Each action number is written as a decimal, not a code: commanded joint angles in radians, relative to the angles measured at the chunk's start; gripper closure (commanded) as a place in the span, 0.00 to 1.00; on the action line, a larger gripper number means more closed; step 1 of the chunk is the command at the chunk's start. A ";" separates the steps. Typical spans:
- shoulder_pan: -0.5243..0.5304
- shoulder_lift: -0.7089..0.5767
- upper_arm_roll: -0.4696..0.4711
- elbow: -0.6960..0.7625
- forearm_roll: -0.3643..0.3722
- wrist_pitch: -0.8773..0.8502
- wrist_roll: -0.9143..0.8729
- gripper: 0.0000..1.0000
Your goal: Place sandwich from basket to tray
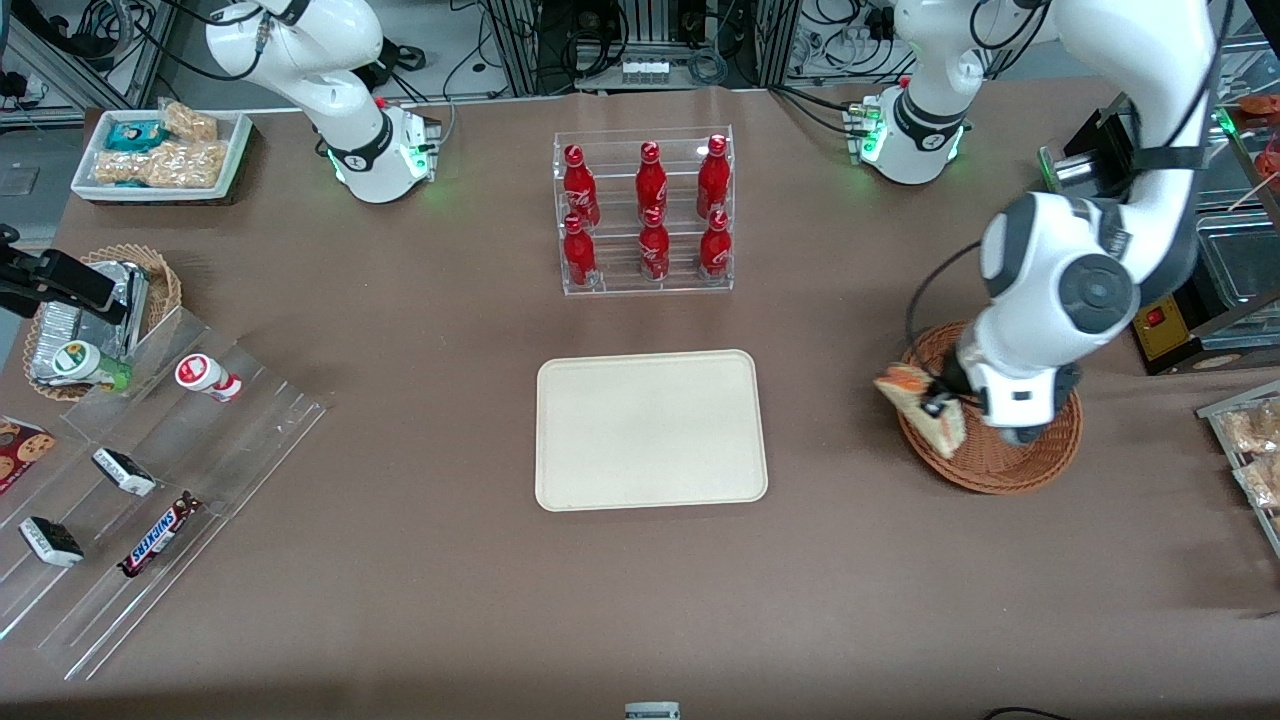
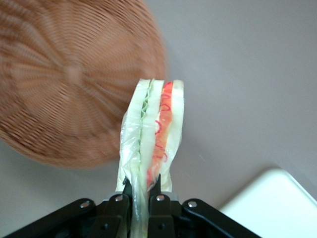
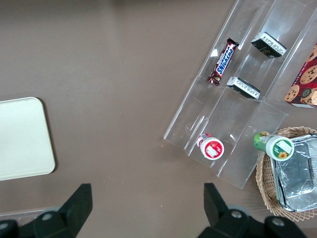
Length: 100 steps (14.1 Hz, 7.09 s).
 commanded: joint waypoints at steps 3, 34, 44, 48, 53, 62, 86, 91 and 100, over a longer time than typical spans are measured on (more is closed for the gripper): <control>-0.121 0.192 -0.093 0.238 -0.017 -0.026 0.083 0.97; -0.347 0.318 -0.077 0.500 0.064 -0.021 0.141 0.00; -0.074 0.083 -0.080 0.398 0.048 -0.346 0.385 0.00; 0.009 0.020 -0.080 0.401 0.048 -0.477 0.503 0.00; 0.095 -0.083 -0.077 0.407 0.049 -0.635 0.673 0.00; 0.284 -0.128 -0.075 0.474 0.068 -0.810 0.976 0.00; -0.019 -0.160 0.262 0.465 0.078 -0.790 0.976 0.00; -0.037 -0.226 0.282 0.335 0.060 -0.663 1.025 0.00; -0.046 -0.214 0.272 0.338 0.025 -0.649 1.017 0.00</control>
